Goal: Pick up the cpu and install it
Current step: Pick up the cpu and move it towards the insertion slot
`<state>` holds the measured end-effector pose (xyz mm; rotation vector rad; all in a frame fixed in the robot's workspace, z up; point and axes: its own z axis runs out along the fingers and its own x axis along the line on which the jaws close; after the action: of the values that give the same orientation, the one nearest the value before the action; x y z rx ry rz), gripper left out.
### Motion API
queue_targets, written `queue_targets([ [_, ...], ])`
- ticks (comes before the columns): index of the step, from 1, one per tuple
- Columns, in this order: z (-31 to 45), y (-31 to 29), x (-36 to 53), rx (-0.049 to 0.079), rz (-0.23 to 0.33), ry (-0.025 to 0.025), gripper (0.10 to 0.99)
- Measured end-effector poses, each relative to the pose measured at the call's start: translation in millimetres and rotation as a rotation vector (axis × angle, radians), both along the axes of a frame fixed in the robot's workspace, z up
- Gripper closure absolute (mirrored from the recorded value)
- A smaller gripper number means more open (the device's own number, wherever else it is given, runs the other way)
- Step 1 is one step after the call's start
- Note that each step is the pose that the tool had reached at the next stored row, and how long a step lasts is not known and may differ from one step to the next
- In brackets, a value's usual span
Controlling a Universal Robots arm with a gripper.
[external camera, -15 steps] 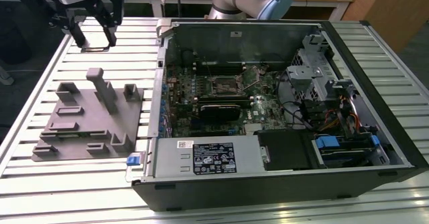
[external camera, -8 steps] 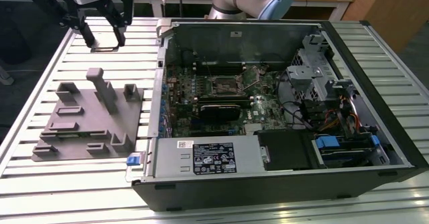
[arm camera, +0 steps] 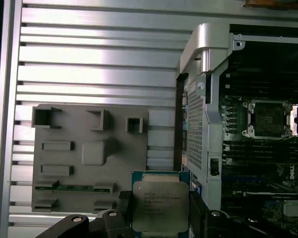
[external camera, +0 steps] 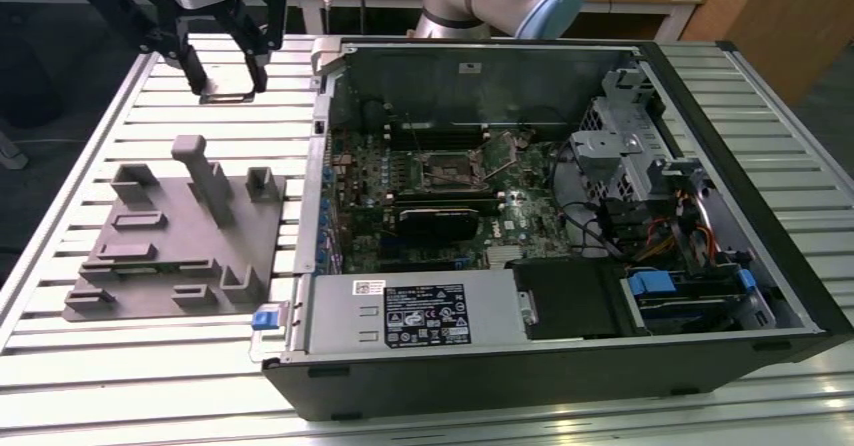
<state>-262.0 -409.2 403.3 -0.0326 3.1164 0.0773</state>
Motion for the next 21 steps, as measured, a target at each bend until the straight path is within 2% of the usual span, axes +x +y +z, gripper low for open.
queue_targets([
  [21, -0.1, 0.0, 45.3, 0.0, 0.0, -0.0001, 0.541],
])
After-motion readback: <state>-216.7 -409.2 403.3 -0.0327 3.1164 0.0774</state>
